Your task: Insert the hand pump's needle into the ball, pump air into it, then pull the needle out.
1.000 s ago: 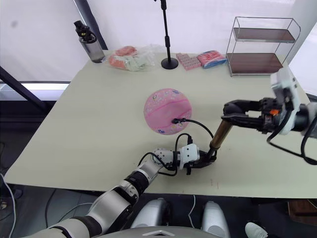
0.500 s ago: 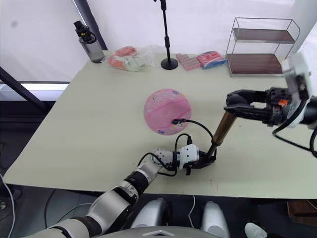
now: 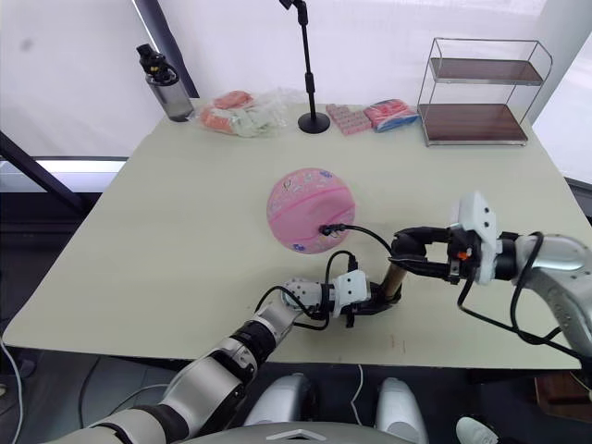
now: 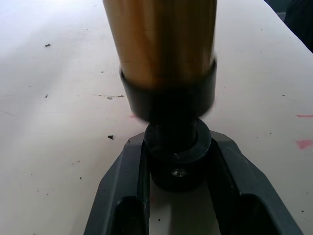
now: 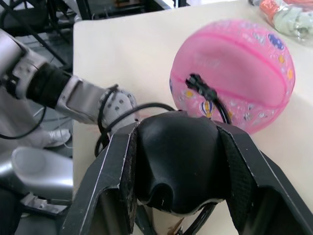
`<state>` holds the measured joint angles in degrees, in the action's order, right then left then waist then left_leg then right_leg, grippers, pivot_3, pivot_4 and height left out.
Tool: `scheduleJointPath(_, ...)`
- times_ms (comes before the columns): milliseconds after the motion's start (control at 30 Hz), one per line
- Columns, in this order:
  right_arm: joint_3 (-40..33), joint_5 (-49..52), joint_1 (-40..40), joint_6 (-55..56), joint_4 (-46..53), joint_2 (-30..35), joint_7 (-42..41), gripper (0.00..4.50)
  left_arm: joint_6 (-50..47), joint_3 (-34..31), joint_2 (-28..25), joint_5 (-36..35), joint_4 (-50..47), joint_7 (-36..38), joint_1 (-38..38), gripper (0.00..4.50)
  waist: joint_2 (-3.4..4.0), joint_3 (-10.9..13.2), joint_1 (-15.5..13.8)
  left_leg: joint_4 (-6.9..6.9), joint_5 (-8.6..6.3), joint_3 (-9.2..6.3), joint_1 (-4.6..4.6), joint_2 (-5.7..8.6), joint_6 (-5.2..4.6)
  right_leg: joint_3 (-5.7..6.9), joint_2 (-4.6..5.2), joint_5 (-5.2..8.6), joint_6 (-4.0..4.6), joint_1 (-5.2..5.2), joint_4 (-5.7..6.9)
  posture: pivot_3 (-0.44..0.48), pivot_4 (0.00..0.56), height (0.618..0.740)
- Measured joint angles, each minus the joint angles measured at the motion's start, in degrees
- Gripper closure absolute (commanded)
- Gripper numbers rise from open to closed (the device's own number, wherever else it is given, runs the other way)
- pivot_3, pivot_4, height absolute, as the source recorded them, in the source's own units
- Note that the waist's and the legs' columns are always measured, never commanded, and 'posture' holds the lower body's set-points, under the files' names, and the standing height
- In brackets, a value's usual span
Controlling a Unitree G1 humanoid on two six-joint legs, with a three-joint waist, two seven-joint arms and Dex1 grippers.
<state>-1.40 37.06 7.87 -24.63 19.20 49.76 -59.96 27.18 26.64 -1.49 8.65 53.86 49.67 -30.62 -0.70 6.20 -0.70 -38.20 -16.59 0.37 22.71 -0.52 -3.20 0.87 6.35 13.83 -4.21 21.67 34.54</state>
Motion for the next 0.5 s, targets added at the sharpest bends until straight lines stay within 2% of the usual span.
scheduleJointPath(200,-0.32,-0.65,-0.2,0.72,0.12,-0.6,-0.2,2.79,0.0,-0.01,-0.08,0.08,0.0,-0.13,0.05,3.38,0.03,-0.09,0.04,0.0,0.0,-0.01,-0.02,0.0,0.0,-0.01,-0.02,0.0,0.0,-0.01,0.02,0.0,0.15,0.736)
scheduleJointPath(500,-5.05,6.73,4.19,-9.95,-0.83,5.45,-2.64,2.79,0.99,-0.4,0.52,-0.69,-0.41,1.11,0.04,3.38,0.34,0.63,-0.22,0.0,0.0,-0.01,0.18,0.0,0.0,0.02,0.0,0.0,0.0,0.08,-0.1,0.0,0.15,0.736)
